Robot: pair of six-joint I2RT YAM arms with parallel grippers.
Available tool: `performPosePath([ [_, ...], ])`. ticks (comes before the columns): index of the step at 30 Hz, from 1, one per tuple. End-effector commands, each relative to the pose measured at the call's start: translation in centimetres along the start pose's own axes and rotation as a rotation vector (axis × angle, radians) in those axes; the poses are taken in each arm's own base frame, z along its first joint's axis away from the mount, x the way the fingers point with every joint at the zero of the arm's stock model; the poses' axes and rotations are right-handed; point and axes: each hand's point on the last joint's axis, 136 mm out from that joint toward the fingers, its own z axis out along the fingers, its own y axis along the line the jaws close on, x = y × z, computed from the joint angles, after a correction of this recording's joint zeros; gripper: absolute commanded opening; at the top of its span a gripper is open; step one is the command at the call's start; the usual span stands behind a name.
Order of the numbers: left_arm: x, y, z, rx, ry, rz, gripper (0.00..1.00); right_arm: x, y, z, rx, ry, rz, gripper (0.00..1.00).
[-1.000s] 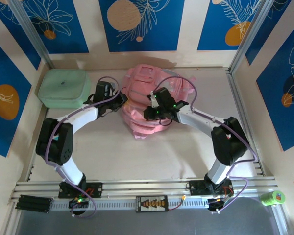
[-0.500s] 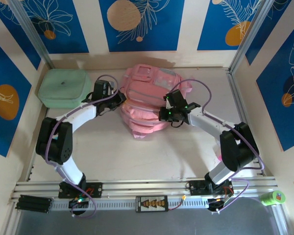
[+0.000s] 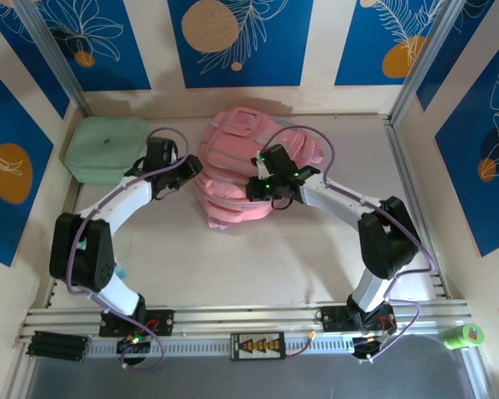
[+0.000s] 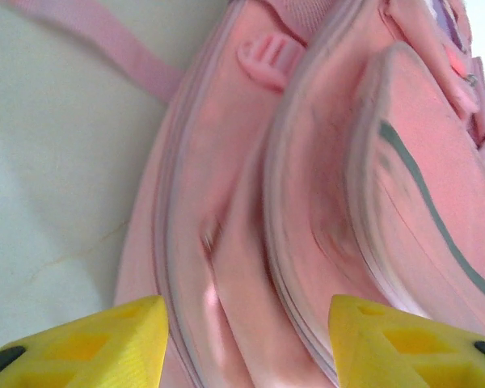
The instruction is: Pack the student bag
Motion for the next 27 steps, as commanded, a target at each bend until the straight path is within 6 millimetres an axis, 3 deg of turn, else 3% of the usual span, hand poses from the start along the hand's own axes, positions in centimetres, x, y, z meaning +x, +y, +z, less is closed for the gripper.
performPosePath([
  [1, 1.2, -0.2, -1.3, 0.028, 0.022, -0.054, 0.54, -2.4, 4.3, 0.2, -0.139, -0.046, -0.083, 0.00],
  [10, 2.2, -2.4, -0.8, 0.126, 0.052, -0.146, 0.51, -1.1, 7.1, 2.2, -0.196, 0.027, -0.132, 0.00],
  [27, 3.8, -5.0, 3.4, 0.163, 0.110, -0.152, 0.45, -0.9, 7.0, 2.2, -0.168, 0.030, -0.148, 0.00],
])
